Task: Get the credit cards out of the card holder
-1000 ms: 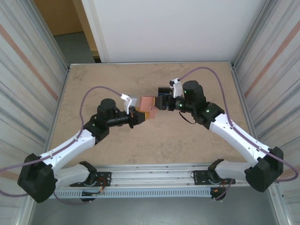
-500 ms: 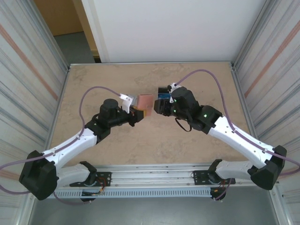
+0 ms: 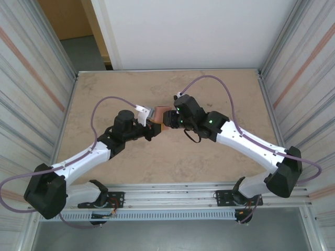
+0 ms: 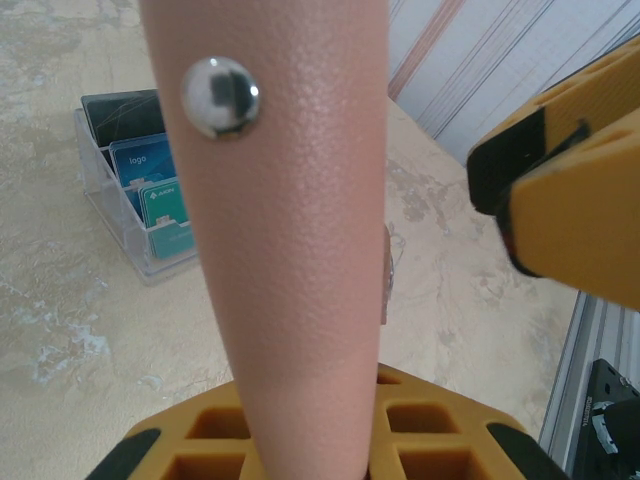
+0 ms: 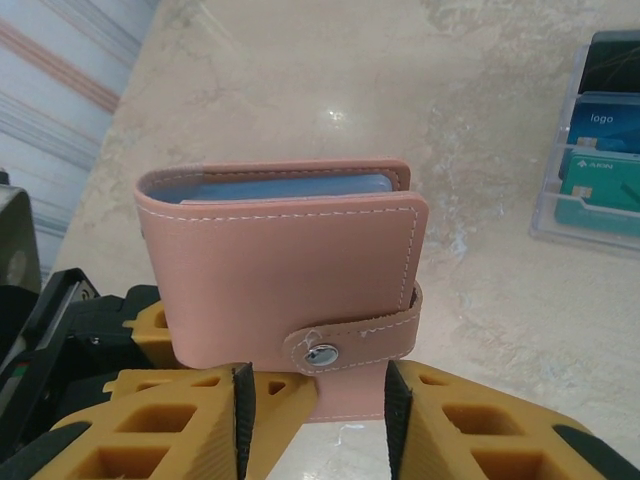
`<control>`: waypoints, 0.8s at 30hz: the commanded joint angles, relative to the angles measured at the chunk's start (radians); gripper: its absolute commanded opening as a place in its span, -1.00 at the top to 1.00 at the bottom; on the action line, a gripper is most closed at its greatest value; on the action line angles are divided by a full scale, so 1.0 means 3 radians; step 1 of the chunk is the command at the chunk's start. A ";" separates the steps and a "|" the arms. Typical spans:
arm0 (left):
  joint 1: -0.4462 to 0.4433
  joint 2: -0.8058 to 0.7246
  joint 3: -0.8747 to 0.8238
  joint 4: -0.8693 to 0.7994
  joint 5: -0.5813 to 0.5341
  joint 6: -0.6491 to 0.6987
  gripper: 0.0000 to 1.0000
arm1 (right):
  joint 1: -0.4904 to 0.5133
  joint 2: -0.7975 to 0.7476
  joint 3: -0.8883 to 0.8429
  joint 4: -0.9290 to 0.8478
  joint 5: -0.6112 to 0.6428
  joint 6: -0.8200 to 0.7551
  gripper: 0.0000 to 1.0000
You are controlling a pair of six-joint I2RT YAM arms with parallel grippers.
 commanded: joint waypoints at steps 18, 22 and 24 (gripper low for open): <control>-0.0024 -0.0002 0.0049 0.0245 0.0005 -0.0023 1.00 | 0.0023 0.0246 0.0133 0.0103 -0.0152 0.0155 0.24; -0.0024 -0.0006 0.0047 0.0266 0.0055 -0.0025 1.00 | 0.0023 0.0256 0.0135 0.0104 -0.0068 0.0153 0.20; -0.0023 0.0001 0.0044 0.0269 0.0076 -0.0025 1.00 | 0.0023 0.0264 0.0135 0.0108 -0.0029 0.0151 0.20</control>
